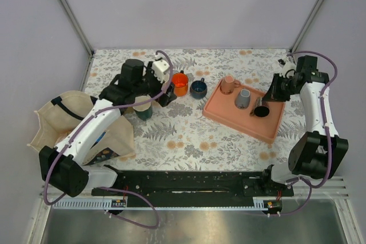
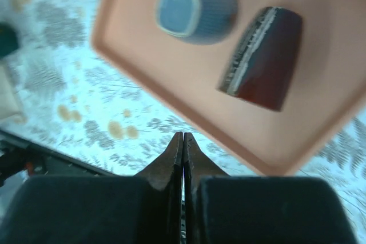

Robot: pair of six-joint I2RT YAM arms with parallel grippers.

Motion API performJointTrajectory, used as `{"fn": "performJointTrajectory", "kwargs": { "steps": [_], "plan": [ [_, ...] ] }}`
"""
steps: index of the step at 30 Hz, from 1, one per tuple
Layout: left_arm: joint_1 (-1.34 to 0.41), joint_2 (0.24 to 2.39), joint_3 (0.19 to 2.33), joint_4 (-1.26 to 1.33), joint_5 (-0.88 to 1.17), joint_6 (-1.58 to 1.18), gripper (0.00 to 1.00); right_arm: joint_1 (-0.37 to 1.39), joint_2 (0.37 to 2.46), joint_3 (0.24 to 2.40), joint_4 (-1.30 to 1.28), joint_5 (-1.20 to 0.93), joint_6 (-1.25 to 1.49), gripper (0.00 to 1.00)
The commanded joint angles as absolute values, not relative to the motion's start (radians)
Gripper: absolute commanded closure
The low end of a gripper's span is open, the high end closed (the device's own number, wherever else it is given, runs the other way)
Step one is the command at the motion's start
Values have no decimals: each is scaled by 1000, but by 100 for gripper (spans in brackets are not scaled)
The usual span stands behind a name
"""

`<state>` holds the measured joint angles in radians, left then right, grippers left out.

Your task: Turn the mug right side up

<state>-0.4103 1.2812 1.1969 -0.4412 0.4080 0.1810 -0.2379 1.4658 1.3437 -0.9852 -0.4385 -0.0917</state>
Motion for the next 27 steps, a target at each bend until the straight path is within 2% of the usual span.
{"fn": "performJointTrajectory", "kwargs": {
  "steps": [1,4,8,13,16,20,25,27],
  "plan": [
    [-540,1281,1212,-329,391,438,1,-235,1445,1400,-1006,-724,-124,100],
    [-609,1287,1204,-311,377,557,1,-235,1477,1404,-1002,-642,-132,99],
    [-637,1289,1226,-318,354,554,1,-235,1490,1401,-1054,-607,-254,79],
    [-637,1261,1200,-301,301,512,1,-235,1372,1284,-973,-551,-622,38],
    [-637,1243,1198,-325,269,485,1,-235,1272,1154,-853,-503,-926,23],
    [-637,1233,1209,-374,245,503,1,-235,1204,987,-703,-494,-1191,21],
    [-637,1242,1252,-426,239,523,1,-235,1193,853,-556,-531,-1423,27],
    [-637,1239,1259,-436,230,512,1,-235,1201,793,-375,-525,-1431,29]
  ]
}}
